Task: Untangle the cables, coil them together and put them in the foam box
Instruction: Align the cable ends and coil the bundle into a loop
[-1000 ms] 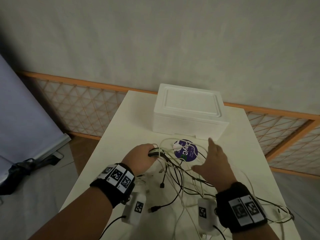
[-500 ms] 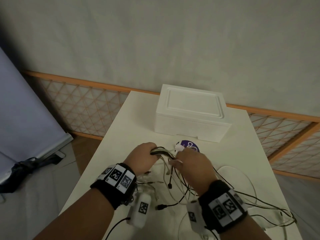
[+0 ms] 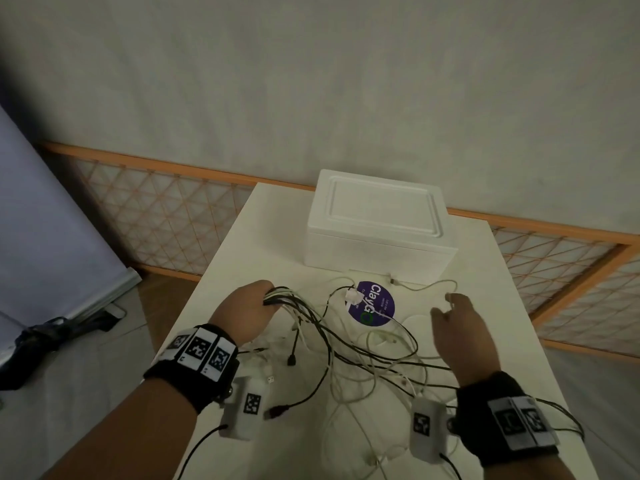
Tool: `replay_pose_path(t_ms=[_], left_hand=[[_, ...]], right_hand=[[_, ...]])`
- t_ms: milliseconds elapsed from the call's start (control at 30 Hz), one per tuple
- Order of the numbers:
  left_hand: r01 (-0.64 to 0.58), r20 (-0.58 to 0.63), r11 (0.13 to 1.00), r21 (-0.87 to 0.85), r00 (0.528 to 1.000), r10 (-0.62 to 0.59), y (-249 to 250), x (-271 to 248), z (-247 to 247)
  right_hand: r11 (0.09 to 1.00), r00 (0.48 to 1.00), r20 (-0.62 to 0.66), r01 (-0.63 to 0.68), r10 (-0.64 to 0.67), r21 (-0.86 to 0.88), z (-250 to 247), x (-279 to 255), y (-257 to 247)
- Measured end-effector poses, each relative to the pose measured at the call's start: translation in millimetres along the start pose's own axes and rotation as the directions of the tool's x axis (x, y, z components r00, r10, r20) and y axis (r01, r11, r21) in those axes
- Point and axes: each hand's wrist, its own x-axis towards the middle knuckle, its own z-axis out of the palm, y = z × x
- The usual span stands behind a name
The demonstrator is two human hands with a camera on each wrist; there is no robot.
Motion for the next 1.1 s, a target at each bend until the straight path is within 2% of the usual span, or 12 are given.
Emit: replay_pose_path(t_ms=[67,133,233,300,333,433,533,667,767,833,933,1100], left_hand=[[-0.042,0.005,0.999,0.012,0.999,0.042,10.5,-3.2,-4.8],[-0.091,0.045,0.995,0.046,0.995,0.089,24.6,-8.6,-9.7],[-0.199,0.181,0.977,0.075,0.966,0.183,53.1,-18.5,-17.2],[-0.312,0.258,0.945,0.096,0.925,0.279,71.8,-25.2,-21.9],[-0.356,0.267,0.928,0.109,0.910,0.318,78.2,-28.0,-23.2],[-0.350,0.079,0.916,0.196,0.937,0.341,84.6,-35.0,-37.4],[-0.241,-0.173,0.964,0.115,0.950,0.259,66.1,-31.4,-59.6],[-0.200,-0.248,0.976,0.085,0.944,0.215,46.1,-28.0,-61.8],[-0.041,-0.132,0.993,0.108,0.990,0.055,32.5,-20.3,-44.9],[0.050,0.042,0.957,0.287,0.997,-0.065,25.1,-17.0,-41.9],[0.002,0.242,0.867,0.499,0.960,-0.141,33.7,-21.0,-43.4],[-0.378,0.347,0.853,0.360,0.903,0.254,104.7,-44.4,-19.9]], right_hand=[[0.958,0.999,0.020,0.031,-0.026,-0.286,1.1,-13.7,-17.6],[0.886,0.979,-0.025,0.172,-0.202,-0.431,-4.4,-31.8,-43.2],[0.799,0.809,0.100,0.588,-0.580,-0.125,-0.2,-57.6,-85.0],[0.713,0.671,0.258,0.692,-0.695,0.118,19.4,-68.3,-106.7],[0.709,0.646,0.309,0.684,-0.698,0.171,29.6,-71.0,-112.9],[0.768,0.707,0.298,0.592,-0.641,0.245,44.3,-63.8,-109.9],[0.835,0.738,0.397,0.520,-0.545,0.180,42.8,-50.7,-82.3],[0.858,0.775,0.378,0.496,-0.507,0.135,36.4,-36.1,-53.4],[0.867,0.798,0.341,0.463,-0.497,0.182,32.6,-32.9,-55.3],[0.862,0.801,0.328,0.493,-0.501,0.114,31.9,-32.4,-57.0],[0.807,0.791,0.339,0.576,-0.509,-0.130,31.1,-32.8,-57.9],[0.694,0.717,0.327,0.690,-0.616,-0.205,31.1,-40.3,-74.9]])
